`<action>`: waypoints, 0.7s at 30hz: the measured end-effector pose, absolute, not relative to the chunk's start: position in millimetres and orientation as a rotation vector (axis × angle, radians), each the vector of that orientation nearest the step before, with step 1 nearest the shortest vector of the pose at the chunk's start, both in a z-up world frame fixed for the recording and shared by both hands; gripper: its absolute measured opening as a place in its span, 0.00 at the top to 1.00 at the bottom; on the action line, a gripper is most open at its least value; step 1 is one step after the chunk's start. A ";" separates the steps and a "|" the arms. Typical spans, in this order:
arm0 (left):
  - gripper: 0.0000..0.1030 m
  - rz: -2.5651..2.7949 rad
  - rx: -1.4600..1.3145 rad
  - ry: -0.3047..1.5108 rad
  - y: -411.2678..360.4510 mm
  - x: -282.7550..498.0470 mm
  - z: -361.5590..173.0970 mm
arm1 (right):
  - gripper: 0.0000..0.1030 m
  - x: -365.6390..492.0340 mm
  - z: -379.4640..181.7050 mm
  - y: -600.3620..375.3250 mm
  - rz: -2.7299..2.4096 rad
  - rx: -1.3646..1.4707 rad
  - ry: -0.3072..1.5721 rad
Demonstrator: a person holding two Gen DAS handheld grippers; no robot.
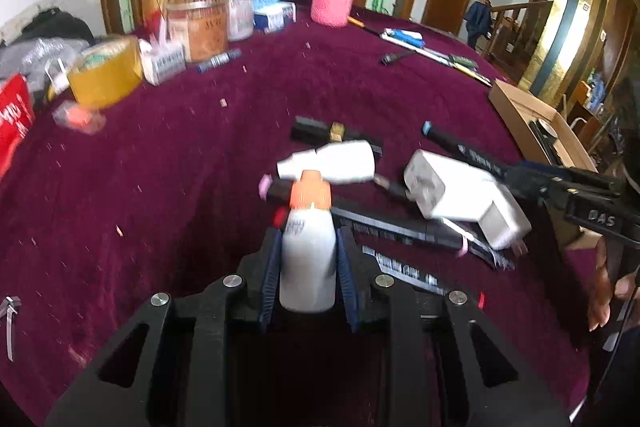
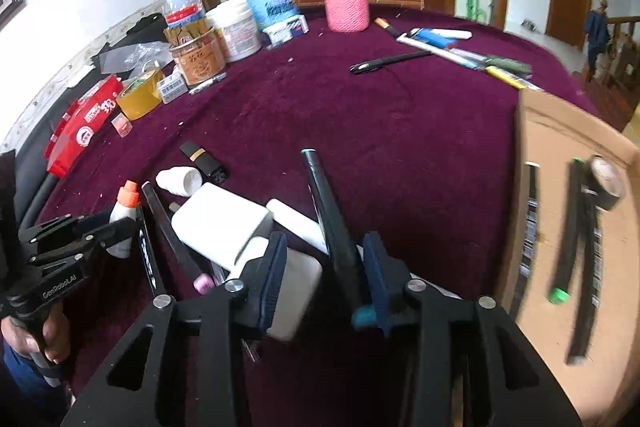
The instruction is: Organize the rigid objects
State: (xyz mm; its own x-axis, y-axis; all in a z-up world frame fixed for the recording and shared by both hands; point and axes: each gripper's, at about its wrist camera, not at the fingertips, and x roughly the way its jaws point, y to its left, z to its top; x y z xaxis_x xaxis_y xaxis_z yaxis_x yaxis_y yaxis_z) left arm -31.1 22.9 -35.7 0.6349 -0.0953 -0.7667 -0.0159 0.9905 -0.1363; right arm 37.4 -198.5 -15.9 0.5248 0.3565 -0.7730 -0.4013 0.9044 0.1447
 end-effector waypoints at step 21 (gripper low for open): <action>0.38 -0.064 -0.007 0.944 -1.4 -31.4 -44.8 | 0.26 -22.0 -42.3 -211.1 0.359 -0.249 0.977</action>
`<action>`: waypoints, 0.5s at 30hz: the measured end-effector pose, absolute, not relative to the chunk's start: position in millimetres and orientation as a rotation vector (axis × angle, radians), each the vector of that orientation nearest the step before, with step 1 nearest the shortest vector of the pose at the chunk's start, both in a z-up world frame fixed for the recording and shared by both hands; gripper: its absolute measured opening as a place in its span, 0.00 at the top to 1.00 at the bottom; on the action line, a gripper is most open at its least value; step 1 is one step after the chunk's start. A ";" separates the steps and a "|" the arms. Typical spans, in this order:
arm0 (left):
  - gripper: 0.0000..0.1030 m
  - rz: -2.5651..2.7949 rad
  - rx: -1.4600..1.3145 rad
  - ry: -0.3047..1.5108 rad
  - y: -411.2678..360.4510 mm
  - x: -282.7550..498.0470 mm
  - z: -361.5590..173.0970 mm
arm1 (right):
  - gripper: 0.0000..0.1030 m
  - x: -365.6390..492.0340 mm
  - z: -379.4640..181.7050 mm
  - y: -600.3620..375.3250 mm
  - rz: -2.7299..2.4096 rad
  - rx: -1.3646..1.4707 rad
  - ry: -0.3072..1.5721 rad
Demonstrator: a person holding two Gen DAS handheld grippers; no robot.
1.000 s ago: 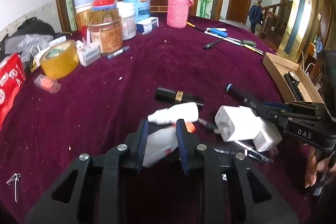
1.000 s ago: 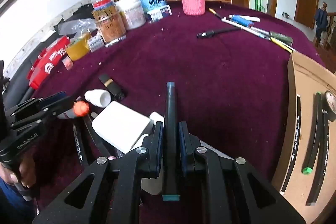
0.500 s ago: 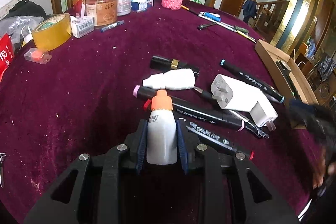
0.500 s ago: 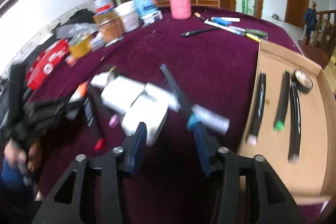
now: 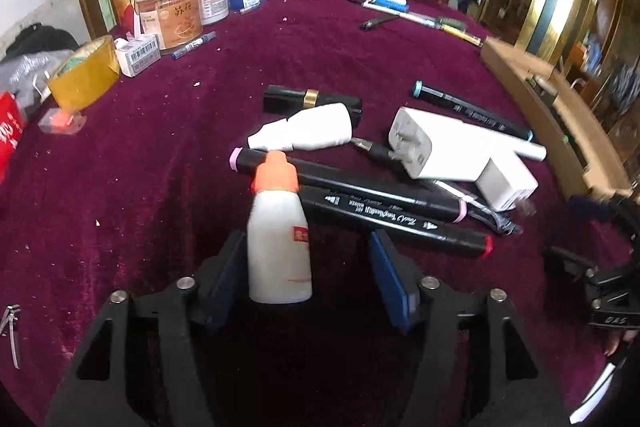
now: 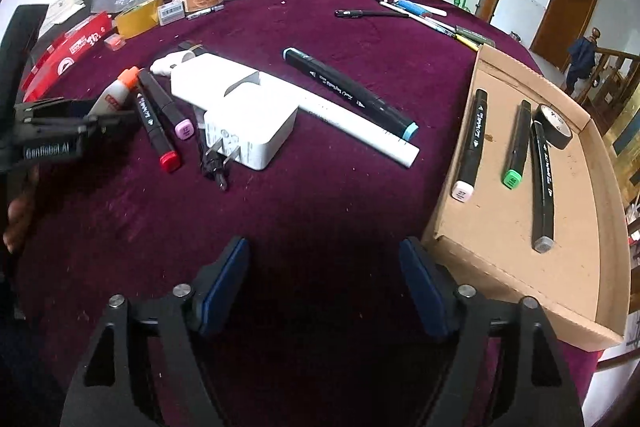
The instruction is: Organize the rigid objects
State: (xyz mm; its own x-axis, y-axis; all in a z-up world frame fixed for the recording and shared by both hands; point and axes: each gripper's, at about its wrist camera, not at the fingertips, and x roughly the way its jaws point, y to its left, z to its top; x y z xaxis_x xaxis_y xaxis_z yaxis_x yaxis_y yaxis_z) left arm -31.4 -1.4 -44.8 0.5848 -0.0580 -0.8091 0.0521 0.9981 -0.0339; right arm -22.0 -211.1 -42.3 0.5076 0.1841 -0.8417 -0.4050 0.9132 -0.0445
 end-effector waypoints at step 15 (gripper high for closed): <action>0.20 -0.068 0.031 0.961 -5.6 -28.2 -48.1 | 0.01 -24.5 -50.7 -217.4 0.381 -0.201 1.019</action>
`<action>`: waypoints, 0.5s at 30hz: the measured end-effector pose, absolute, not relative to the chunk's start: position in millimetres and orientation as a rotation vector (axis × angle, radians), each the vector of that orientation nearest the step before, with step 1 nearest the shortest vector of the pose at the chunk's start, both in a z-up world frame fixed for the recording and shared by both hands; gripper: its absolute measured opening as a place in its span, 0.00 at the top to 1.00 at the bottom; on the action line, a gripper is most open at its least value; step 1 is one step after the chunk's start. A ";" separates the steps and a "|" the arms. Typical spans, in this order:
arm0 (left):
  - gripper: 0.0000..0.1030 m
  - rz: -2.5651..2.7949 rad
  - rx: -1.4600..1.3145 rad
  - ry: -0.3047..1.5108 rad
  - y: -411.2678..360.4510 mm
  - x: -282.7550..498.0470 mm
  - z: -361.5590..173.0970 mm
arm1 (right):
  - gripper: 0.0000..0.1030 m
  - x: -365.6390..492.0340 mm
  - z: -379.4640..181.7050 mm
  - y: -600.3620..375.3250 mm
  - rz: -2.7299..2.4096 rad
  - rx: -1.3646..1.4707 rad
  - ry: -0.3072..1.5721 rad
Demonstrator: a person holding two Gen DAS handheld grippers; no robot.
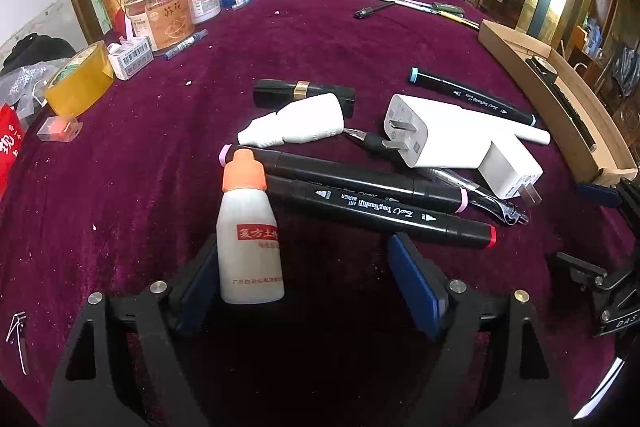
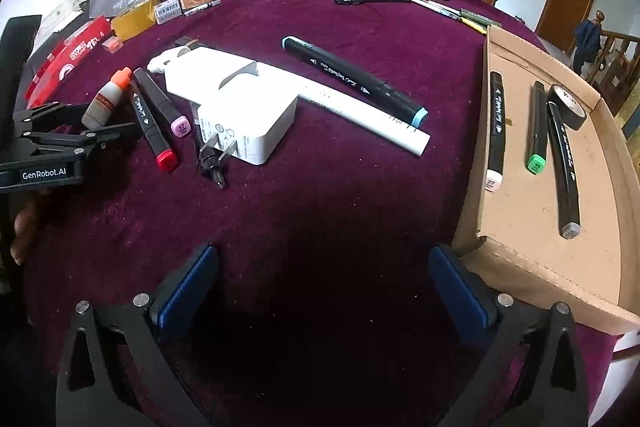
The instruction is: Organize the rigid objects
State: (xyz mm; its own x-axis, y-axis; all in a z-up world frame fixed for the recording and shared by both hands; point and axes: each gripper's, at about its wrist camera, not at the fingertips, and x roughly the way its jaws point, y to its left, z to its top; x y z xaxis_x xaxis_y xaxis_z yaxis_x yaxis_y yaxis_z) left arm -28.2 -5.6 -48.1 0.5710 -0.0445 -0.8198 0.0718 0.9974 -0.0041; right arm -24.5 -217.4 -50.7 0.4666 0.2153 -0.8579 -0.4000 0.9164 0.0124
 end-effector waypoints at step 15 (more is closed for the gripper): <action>0.16 -0.076 0.036 0.963 -7.8 -27.1 -49.2 | 0.01 -24.1 -50.0 -218.2 0.381 -0.203 1.019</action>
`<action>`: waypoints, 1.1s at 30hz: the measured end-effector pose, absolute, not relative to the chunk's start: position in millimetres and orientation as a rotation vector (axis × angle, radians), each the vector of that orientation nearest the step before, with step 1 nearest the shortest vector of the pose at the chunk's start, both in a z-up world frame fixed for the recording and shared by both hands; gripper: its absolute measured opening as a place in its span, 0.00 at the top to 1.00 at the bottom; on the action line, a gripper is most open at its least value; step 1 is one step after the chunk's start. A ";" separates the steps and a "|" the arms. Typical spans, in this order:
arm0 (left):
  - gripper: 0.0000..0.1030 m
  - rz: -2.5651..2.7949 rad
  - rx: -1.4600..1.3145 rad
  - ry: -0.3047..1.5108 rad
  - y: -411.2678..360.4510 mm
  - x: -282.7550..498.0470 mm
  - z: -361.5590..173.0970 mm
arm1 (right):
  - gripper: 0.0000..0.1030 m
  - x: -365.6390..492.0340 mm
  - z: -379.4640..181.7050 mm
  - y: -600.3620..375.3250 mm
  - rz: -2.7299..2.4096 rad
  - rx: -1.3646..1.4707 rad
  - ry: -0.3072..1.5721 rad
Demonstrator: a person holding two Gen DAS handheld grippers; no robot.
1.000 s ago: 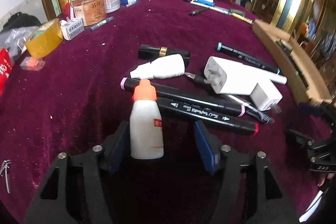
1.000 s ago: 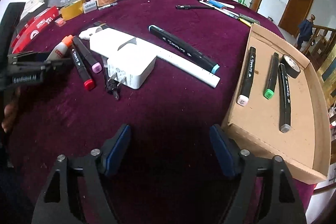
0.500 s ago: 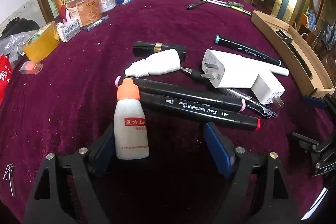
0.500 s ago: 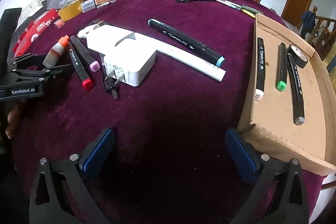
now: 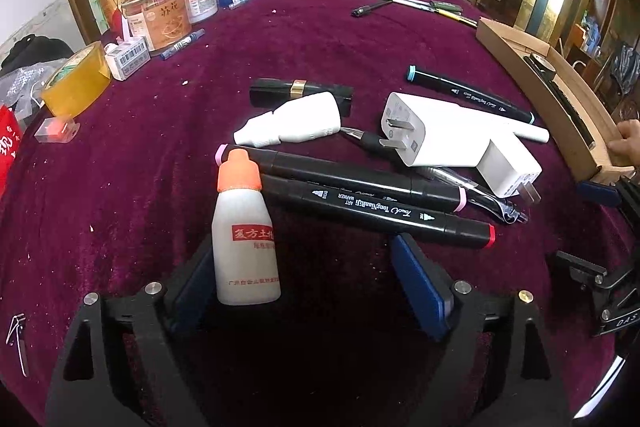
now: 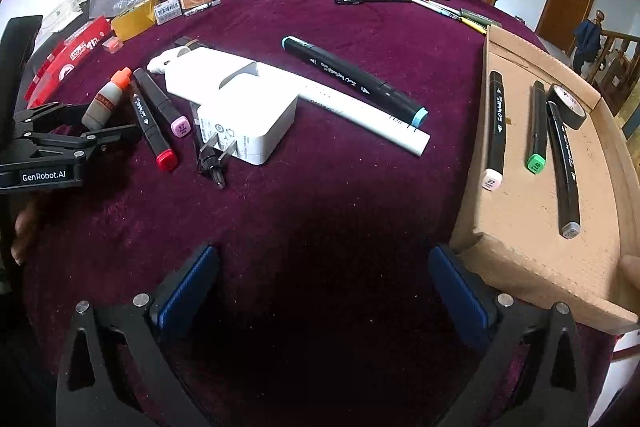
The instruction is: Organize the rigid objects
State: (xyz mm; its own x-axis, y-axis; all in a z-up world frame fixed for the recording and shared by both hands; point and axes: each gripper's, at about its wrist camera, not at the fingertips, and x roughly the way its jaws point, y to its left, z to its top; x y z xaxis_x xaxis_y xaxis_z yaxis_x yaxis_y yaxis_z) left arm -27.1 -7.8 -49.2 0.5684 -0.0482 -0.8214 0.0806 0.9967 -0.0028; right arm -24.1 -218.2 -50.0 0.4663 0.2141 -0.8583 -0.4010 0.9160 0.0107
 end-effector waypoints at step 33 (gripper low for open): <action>0.08 -0.093 0.045 0.973 -11.5 -25.3 -50.6 | 0.01 -25.3 -49.3 -217.8 0.380 -0.204 1.018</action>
State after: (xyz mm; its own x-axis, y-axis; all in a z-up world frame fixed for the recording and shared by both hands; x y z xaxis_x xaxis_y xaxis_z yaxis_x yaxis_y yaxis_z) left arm -25.3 -11.5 -50.6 0.5594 -0.0588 -0.8268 0.0995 0.9950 -0.0035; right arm -25.3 -217.8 -49.3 0.4671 0.2131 -0.8581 -0.4006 0.9162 0.0095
